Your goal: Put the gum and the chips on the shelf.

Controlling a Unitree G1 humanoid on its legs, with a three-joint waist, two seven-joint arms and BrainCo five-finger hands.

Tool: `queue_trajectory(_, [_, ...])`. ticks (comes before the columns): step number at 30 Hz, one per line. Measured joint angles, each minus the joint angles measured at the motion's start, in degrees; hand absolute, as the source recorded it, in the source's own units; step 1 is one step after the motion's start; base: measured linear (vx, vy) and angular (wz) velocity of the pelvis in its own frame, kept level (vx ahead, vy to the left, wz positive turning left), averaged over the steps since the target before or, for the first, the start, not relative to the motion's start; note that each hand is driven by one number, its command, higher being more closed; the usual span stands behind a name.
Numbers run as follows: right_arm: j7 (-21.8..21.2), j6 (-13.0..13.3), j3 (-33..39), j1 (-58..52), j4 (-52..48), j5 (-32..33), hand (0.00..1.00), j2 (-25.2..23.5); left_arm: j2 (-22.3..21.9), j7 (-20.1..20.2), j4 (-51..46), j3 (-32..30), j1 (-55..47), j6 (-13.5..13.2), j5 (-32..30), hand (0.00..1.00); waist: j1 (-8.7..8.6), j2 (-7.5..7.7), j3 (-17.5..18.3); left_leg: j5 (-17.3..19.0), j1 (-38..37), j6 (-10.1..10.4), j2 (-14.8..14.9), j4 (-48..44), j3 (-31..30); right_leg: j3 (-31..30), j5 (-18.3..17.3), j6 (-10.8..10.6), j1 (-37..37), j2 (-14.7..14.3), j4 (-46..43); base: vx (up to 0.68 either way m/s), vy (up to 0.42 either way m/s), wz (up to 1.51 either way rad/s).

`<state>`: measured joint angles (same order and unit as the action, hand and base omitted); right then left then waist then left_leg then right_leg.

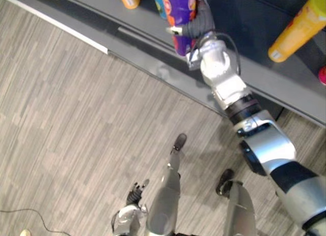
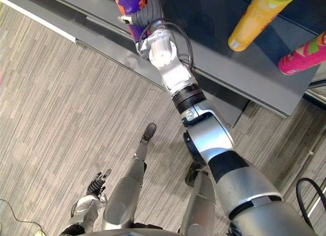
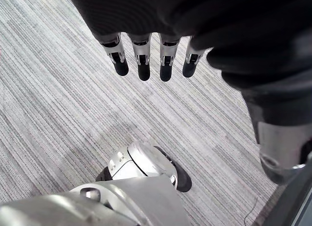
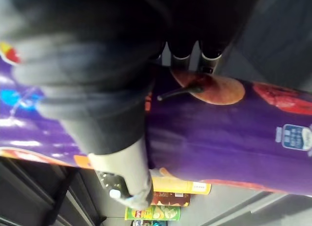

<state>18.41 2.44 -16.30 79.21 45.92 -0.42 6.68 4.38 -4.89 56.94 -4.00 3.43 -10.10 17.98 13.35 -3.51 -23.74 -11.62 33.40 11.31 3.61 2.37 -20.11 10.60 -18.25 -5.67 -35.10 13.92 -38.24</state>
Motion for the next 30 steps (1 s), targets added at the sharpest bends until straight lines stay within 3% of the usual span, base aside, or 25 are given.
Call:
queue_trajectory(10, [6.83,-0.53,0.2,0.83,-0.61,-6.2,1.0,0.32,-0.96,-1.76,-0.5,0.32,1.65,-1.58,2.16,0.0,1.04,-0.18,-0.48,0.16,3.77,0.34,-0.18,-0.58,-0.33,-1.05,-0.37,0.1,-4.51,-0.03,-2.14,0.01,-0.067,0.03])
queue_trajectory(20, [11.2,-0.96,2.59,2.06,-2.33,-6.46,1.0,4.32,-1.96,-3.44,-2.12,0.29,3.61,-2.42,2.17,0.0,1.15,-0.91,-1.94,0.32,8.23,0.61,-0.74,-2.78,0.59,-3.27,-0.59,0.47,-9.98,-0.02,-4.96,0.01,-0.051,-0.02])
queue_trajectory(30, [12.87,-0.87,2.96,2.59,-2.49,-6.39,1.0,6.71,-1.98,-3.8,-2.92,1.52,3.74,-3.17,2.18,0.0,1.31,-1.6,-2.27,0.57,9.69,0.49,-0.88,-3.24,0.87,-4.0,-1.42,0.59,-11.91,0.04,-5.95,0.03,-0.055,0.0])
